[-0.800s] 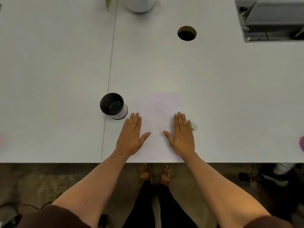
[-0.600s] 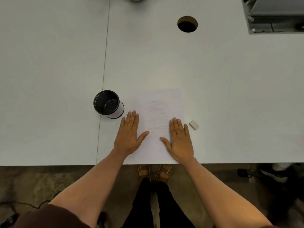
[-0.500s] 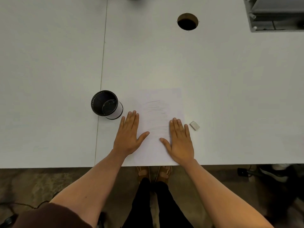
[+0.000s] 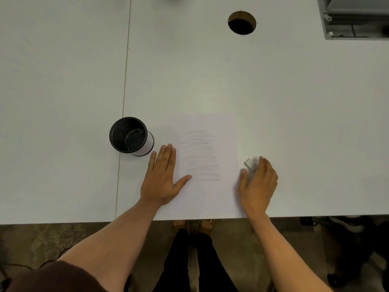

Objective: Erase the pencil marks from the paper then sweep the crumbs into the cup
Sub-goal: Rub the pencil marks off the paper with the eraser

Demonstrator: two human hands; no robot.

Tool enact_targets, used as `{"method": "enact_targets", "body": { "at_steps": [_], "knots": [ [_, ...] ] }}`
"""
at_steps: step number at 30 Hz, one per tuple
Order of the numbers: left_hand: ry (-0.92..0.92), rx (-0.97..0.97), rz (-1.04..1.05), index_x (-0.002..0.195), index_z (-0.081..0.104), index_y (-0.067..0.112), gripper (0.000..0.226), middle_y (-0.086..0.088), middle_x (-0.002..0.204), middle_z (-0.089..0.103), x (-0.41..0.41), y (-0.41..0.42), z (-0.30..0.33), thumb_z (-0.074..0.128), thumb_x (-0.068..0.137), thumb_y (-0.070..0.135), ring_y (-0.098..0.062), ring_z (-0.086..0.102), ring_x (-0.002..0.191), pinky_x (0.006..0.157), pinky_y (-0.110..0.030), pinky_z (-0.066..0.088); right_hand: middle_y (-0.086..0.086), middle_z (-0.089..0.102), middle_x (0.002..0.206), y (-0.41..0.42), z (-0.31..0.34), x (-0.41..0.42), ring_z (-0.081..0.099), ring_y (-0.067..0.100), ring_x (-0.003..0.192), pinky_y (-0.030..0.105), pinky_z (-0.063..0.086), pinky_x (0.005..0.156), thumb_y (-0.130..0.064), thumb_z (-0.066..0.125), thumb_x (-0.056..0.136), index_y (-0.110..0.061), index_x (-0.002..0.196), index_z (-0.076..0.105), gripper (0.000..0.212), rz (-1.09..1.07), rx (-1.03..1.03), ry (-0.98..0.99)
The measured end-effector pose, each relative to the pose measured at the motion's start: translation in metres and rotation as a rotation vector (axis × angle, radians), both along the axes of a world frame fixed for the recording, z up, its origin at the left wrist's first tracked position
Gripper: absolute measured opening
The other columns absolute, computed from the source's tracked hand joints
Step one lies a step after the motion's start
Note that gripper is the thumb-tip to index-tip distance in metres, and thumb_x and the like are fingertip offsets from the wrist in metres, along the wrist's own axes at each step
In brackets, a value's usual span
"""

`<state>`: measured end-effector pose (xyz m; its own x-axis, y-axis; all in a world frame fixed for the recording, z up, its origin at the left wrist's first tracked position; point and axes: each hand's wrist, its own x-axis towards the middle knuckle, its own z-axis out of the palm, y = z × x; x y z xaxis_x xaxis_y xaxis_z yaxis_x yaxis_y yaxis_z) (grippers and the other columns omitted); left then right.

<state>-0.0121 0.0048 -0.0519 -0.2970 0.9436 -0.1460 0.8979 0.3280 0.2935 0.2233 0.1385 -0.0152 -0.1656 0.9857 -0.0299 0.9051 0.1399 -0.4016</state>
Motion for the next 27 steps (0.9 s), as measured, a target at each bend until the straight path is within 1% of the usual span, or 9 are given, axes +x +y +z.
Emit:
{"method": "enact_targets", "body": {
  "at_steps": [4,6,8,10,13,17,23,25,27],
  "knots": [
    [0.015,0.002,-0.027,0.161,0.013,0.006,0.096,-0.014,0.170,0.006,-0.001,0.000,0.000,0.021,0.096,0.077,-0.028,0.002,0.157,0.127,-0.050,0.002,0.010,0.056,0.121,0.011,-0.007,0.004,0.047,0.026,0.110,0.032,0.038,0.092,-0.021,0.059,0.092,-0.009,0.120,0.056,0.031,-0.027,-0.027,0.069],
    [0.022,0.003,-0.045,0.161,0.013,0.005,0.100,-0.016,0.170,0.005,0.000,0.001,-0.001,0.022,0.094,0.079,-0.030,0.002,0.157,0.126,-0.054,0.004,0.008,0.059,0.112,0.017,-0.004,0.002,0.049,0.022,0.104,0.025,0.037,0.087,-0.022,0.060,0.092,-0.010,0.113,0.059,0.025,-0.060,-0.049,0.154],
    [0.027,-0.004,-0.057,0.161,0.011,0.005,0.106,-0.016,0.170,0.003,0.000,0.000,-0.001,0.023,0.091,0.083,-0.031,0.000,0.157,0.126,-0.056,0.004,0.003,0.060,0.104,0.016,0.002,-0.005,0.052,0.014,0.094,0.025,0.042,0.082,-0.026,0.058,0.093,-0.012,0.111,0.059,0.022,-0.058,-0.093,0.275],
    [0.041,-0.023,-0.065,0.161,0.008,0.004,0.111,-0.016,0.170,0.000,0.000,0.000,0.000,0.022,0.088,0.087,-0.032,-0.003,0.157,0.125,-0.057,0.002,-0.005,0.059,0.095,0.007,0.011,-0.016,0.053,0.005,0.080,0.021,0.047,0.072,-0.032,0.056,0.094,-0.016,0.109,0.058,0.021,0.036,-0.137,0.320],
    [0.047,-0.028,-0.078,0.161,0.007,0.003,0.116,-0.016,0.170,0.000,0.000,0.001,0.001,0.021,0.085,0.090,-0.033,-0.003,0.157,0.125,-0.058,0.001,-0.007,0.061,0.090,-0.015,0.015,-0.038,0.053,0.004,0.072,0.014,0.037,0.060,-0.034,0.057,0.093,-0.017,0.108,0.061,0.023,0.295,-0.180,0.223],
    [0.061,-0.029,-0.096,0.160,0.009,0.002,0.119,-0.015,0.170,0.003,-0.001,0.002,-0.001,0.022,0.084,0.091,-0.035,0.001,0.157,0.124,-0.060,0.003,0.001,0.065,0.091,-0.026,0.006,-0.061,0.056,0.012,0.074,0.019,0.036,0.061,-0.030,0.059,0.091,-0.012,0.107,0.064,0.024,0.482,-0.173,0.133],
    [0.077,-0.021,-0.113,0.160,0.011,0.000,0.119,-0.018,0.169,0.006,0.000,0.003,0.000,0.026,0.084,0.090,-0.037,0.003,0.156,0.123,-0.064,0.006,-0.002,0.058,0.072,0.014,0.004,-0.076,0.049,0.011,0.062,0.024,0.035,0.055,-0.024,0.063,0.087,-0.010,0.089,0.063,0.014,0.297,-0.119,0.185],
    [0.079,-0.028,-0.115,0.159,0.011,-0.001,0.118,-0.018,0.169,0.006,0.000,0.003,0.000,0.023,0.084,0.090,-0.036,0.003,0.157,0.123,-0.064,0.004,0.000,0.059,0.074,-0.007,0.007,-0.078,0.049,0.011,0.063,0.020,0.031,0.055,-0.019,0.062,0.087,-0.009,0.089,0.063,0.011,0.347,-0.155,0.194],
    [0.079,-0.029,-0.116,0.159,0.012,-0.002,0.117,-0.019,0.169,0.006,0.001,0.003,0.001,0.018,0.086,0.089,-0.034,0.003,0.157,0.123,-0.064,0.003,0.004,0.065,0.084,-0.038,0.008,-0.072,0.055,0.014,0.070,0.017,0.034,0.061,-0.021,0.062,0.088,-0.008,0.099,0.066,0.018,0.490,-0.215,0.148]
  ]
}}
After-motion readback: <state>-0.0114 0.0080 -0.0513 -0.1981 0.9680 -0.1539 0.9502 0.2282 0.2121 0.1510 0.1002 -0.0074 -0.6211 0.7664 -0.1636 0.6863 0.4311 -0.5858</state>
